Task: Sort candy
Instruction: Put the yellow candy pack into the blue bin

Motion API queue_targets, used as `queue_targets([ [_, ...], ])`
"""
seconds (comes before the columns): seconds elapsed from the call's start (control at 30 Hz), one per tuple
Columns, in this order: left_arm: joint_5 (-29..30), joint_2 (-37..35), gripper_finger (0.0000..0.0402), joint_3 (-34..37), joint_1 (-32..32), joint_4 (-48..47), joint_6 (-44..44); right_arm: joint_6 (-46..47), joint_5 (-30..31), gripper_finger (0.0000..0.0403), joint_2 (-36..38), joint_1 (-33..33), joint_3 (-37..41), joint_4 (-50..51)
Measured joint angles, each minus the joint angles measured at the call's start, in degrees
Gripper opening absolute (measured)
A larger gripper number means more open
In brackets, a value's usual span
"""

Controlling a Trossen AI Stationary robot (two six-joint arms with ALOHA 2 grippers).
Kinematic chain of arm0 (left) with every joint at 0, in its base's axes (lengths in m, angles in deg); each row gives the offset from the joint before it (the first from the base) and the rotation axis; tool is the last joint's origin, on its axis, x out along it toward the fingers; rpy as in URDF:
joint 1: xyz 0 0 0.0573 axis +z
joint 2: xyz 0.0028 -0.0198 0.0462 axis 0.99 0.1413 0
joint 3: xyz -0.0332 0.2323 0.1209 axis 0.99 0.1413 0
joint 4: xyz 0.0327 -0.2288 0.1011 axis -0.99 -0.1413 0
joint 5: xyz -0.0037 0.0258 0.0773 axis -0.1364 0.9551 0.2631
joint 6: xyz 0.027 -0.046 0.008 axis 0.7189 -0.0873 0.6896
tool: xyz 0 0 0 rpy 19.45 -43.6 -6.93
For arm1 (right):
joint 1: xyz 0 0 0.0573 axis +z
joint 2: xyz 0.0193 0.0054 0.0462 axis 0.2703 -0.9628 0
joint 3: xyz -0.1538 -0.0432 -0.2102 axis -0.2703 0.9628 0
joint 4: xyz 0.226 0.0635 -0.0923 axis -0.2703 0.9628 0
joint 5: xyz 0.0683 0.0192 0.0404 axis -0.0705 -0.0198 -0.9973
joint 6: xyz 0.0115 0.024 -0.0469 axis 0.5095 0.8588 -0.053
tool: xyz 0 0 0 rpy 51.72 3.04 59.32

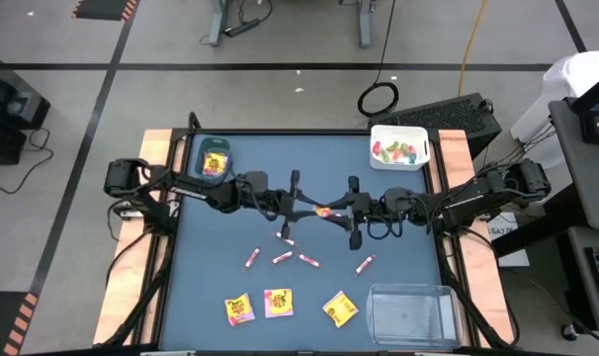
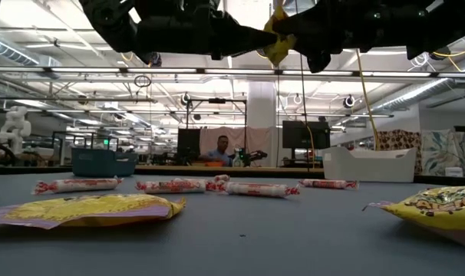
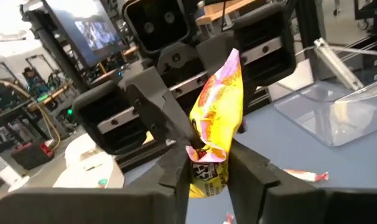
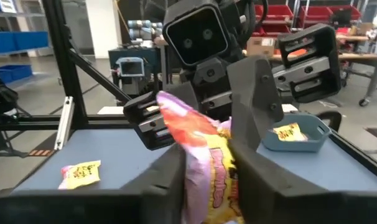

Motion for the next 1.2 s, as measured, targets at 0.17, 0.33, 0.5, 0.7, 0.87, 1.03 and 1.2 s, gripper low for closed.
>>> queue_targets([
  [0.17, 1.33, 0.02, 0.0079, 0.04, 0.58, -0.97, -0.05, 1.03, 1.08, 0.0205, 0.0, 0.06, -0.02, 1.81],
  [0.33, 5.77, 0.0, 0.0077, 0.04, 1.02, -3.28, 0.02, 1.19, 2.36, 0.0292, 1.69, -0.01, -0.02, 7.12],
  [0.5, 7.83, -1.88, 0.0077, 0.04, 1.85, -8.84, 0.04, 2.57, 10.5, 0.0331, 4.58, -0.05, 0.04, 16.12],
  [0.7, 22.68, -9.03, 0.0077, 0.06, 3.03, -23.89, -0.42, 3.64, 14.11, 0.0331, 5.6, -0.05, 0.04, 21.58],
  [0.87, 38.96, -15.52, 0.0077, 0.08, 6.3, -37.5, -2.22, 2.61, 14.09, 0.0326, 5.64, -0.03, 0.04, 22.14],
  [1.03, 51.58, -19.4, 0.0077, 0.08, 12.83, -51.68, -8.33, 2.27, 13.89, 0.0325, 5.64, -0.03, 0.04, 22.23],
  [1.2, 52.75, -20.68, 0.0077, 0.08, 20.62, -66.9, -20.26, 2.26, 13.73, 0.0325, 5.64, -0.01, 0.04, 22.82],
])
